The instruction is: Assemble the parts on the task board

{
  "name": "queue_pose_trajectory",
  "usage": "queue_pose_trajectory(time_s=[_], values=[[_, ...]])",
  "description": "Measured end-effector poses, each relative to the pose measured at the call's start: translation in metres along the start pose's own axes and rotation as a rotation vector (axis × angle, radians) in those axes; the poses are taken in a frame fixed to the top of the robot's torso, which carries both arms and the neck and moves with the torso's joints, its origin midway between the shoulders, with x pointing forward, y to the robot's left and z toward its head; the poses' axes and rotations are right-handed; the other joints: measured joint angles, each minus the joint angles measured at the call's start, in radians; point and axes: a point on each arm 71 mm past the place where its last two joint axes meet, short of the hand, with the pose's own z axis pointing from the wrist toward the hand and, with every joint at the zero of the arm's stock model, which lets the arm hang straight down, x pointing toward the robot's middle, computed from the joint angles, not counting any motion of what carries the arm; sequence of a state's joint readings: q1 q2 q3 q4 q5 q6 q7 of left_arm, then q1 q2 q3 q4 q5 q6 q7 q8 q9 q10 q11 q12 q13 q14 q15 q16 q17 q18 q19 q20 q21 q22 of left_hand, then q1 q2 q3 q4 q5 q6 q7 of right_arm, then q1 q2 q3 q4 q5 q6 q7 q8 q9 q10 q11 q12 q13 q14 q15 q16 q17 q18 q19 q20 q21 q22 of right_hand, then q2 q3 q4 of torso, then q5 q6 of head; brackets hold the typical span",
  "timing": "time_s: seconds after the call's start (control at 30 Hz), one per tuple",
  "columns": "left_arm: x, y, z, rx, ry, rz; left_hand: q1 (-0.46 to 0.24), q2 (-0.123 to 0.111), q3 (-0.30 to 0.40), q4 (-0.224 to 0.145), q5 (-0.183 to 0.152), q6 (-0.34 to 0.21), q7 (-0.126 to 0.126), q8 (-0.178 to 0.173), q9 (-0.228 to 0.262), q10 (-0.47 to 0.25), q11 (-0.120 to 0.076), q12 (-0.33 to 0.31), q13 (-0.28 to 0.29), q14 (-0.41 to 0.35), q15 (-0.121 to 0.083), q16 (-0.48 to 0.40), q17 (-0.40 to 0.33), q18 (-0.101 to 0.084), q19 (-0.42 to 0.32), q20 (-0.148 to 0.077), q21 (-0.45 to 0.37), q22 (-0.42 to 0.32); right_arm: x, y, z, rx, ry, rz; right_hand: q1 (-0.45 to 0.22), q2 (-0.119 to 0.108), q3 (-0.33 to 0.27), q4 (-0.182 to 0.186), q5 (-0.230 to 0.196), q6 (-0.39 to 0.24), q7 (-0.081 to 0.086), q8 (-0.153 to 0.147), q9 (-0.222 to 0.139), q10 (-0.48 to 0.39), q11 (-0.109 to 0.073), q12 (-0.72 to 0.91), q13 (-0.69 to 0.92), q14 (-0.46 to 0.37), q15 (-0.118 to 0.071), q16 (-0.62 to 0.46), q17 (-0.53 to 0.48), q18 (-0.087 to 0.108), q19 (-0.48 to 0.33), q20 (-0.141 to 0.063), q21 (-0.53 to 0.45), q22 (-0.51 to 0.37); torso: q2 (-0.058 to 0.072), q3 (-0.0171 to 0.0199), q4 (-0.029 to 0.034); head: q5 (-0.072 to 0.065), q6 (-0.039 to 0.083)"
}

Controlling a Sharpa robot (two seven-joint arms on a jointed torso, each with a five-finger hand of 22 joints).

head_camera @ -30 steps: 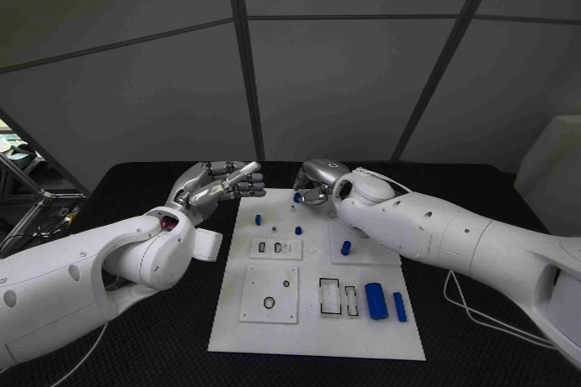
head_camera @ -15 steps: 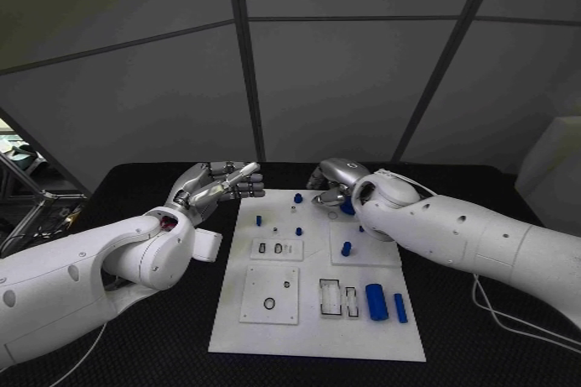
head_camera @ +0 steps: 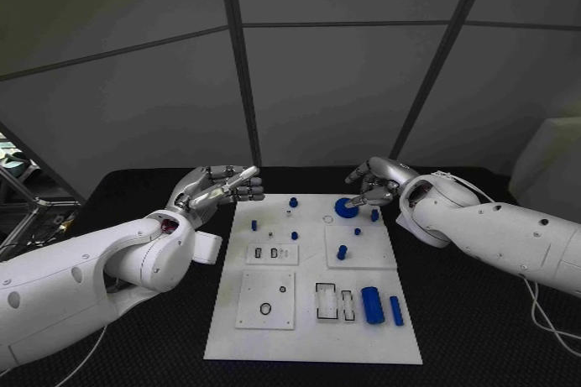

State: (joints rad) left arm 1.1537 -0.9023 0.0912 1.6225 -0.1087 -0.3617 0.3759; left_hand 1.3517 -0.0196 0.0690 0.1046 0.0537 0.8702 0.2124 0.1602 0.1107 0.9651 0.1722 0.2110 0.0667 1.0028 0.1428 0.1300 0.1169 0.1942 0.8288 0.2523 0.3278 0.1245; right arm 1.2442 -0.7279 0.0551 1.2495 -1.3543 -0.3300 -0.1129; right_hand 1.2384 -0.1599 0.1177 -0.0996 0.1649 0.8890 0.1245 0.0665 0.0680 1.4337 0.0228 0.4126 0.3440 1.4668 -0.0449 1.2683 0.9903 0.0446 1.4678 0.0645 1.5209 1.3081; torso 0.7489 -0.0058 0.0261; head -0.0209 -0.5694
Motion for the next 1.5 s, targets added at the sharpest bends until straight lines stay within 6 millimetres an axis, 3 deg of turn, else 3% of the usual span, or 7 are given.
queue_pose_trajectory(time_s=[0.03, 0.1, 0.17, 0.3, 0.33, 1.3, 1.5], values=[[0.0, 0.0, 0.0, 0.0, 0.0, 0.0, 0.0, 0.0, 0.0, 0.0, 0.0, 0.0, 0.0, 0.0, 0.0, 0.0, 0.0, 0.0, 0.0, 0.0, 0.0, 0.0, 0.0, 0.0, 0.0, 0.0, 0.0, 0.0, 0.0, -0.002, 0.0, 0.012, 0.011, 0.006, 0.011, 0.006, -0.012, 0.013, 0.0, 0.0, 0.0, 0.0, 0.0, 0.008, -0.002, 0.111, 0.111, -0.001, -0.001, 0.039, 0.062, -0.015, -0.002, -0.002, 0.005, 0.0, 0.0, 0.0005, -0.0005, 0.0, 0.0], [0.0, 0.001, 0.001, -0.001, 0.0, 0.0, 0.0, 0.0, 0.0, 0.0, 0.0, 0.0, 0.0, 0.0, 0.0, 0.0, 0.0, 0.0, 0.0, 0.0, 0.0, 0.0, 0.0, 0.0, 0.0, 0.0, 0.0, 0.0, 0.001, -0.006, 0.0, 0.038, 0.034, 0.016, 0.043, 0.007, -0.033, 0.063, 0.0, 0.0, 0.0, 0.0, 0.0, 0.004, -0.005, 0.472, 0.477, -0.002, -0.006, 0.12, 0.196, -0.014, -0.002, -0.002, 0.017, 0.0, 0.001, 0.0006, -0.0008, 0.0, 0.0], [0.0, 0.001, 0.002, -0.001, 0.0, -0.001, 0.0, 0.0, 0.0, 0.0, 0.0, 0.0, 0.0, 0.0, 0.0, 0.0, 0.0, 0.0, 0.0, 0.0, 0.0, 0.0, 0.0, 0.0, 0.0, 0.0, 0.0, 0.0, 0.002, -0.009, 0.001, 0.057, 0.055, 0.021, 0.061, 0.005, -0.043, 0.103, 0.0, -0.001, 0.0, 0.0, 0.0, -0.009, 0.004, 0.695, 0.702, 0.0, 0.0, 0.161, 0.268, -0.014, -0.002, -0.002, 0.02, 0.0, 0.001, 0.0006, -0.0009, -0.001, 0.0], [0.001, 0.002, 0.002, -0.003, 0.002, -0.001, 0.0, 0.0, 0.0, 0.0, 0.0, 0.0, 0.0, 0.0, 0.0, 0.0, 0.0, 0.0, 0.0, 0.0, 0.0, 0.0, 0.0, 0.0, 0.0, 0.0, 0.0, 0.0, 0.006, -0.011, 0.004, 0.088, 0.094, 0.023, 0.081, 0.003, -0.049, 0.156, 0.0, -0.006, 0.006, 0.0, 0.0, 0.016, 0.024, 0.923, 0.938, -0.002, 0.01, 0.204, 0.317, -0.017, 0.001, 0.012, 0.032, 0.0, 0.002, 0.0006, -0.0009, -0.003, -0.002], [0.001, 0.002, 0.002, -0.003, 0.002, -0.002, 0.0, 0.0, 0.0, 0.0, 0.0, 0.0, 0.0, 0.0, 0.0, 0.0, 0.0, 0.0, 0.0, 0.0, 0.0, 0.0, 0.0, 0.0, 0.0, 0.0, 0.0, 0.0, 0.007, -0.012, 0.005, 0.092, 0.101, 0.023, 0.082, 0.004, -0.05, 0.161, 0.0, -0.006, 0.006, 0.0, 0.0, 0.025, 0.025, 0.949, 0.953, -0.002, 0.01, 0.208, 0.318, -0.03, 0.001, 0.012, 0.034, 0.0, 0.002, 0.0005, -0.0009, -0.005, -0.002], [0.0, 0.003, 0.004, -0.006, 0.003, -0.002, 0.0, 0.0, 0.0, 0.0, 0.0, 0.0, 0.0, 0.0, 0.0, 0.0, 0.0, -0.006, 0.0, 0.0, 0.0, 0.0, 0.0, 0.0, 0.0, 0.0, -0.004, -0.001, 0.019, -0.006, 0.018, 0.131, 0.162, 0.003, 0.083, 0.037, -0.045, 0.17, 0.009, 0.054, 0.001, 0.006, 0.006, 0.028, 0.025, 1.077, 0.964, 0.002, 0.013, 0.236, 0.318, -0.03, -0.003, 0.016, 0.047, 0.0, 0.002, -0.0008, 0.0013, -0.008, -0.012], [0.0, 0.003, 0.004, -0.006, 0.003, -0.002, 0.0, 0.0, 0.0, 0.0, 0.0, 0.0, 0.0, 0.0, 0.0, 0.0, 0.0, -0.006, 0.0, 0.0, 0.0, 0.0, 0.0, 0.0, 0.0, 0.0, -0.004, -0.001, 0.019, -0.005, 0.02, 0.131, 0.162, 0.001, 0.087, 0.065, -0.03, 0.155, 0.009, 0.091, -0.003, 0.015, 0.009, 0.031, 0.022, 1.088, 0.964, 0.002, 0.013, 0.24, 0.318, -0.03, -0.003, 0.016, 0.047, 0.0, 0.002, -0.0008, 0.0011, -0.009, -0.012]])
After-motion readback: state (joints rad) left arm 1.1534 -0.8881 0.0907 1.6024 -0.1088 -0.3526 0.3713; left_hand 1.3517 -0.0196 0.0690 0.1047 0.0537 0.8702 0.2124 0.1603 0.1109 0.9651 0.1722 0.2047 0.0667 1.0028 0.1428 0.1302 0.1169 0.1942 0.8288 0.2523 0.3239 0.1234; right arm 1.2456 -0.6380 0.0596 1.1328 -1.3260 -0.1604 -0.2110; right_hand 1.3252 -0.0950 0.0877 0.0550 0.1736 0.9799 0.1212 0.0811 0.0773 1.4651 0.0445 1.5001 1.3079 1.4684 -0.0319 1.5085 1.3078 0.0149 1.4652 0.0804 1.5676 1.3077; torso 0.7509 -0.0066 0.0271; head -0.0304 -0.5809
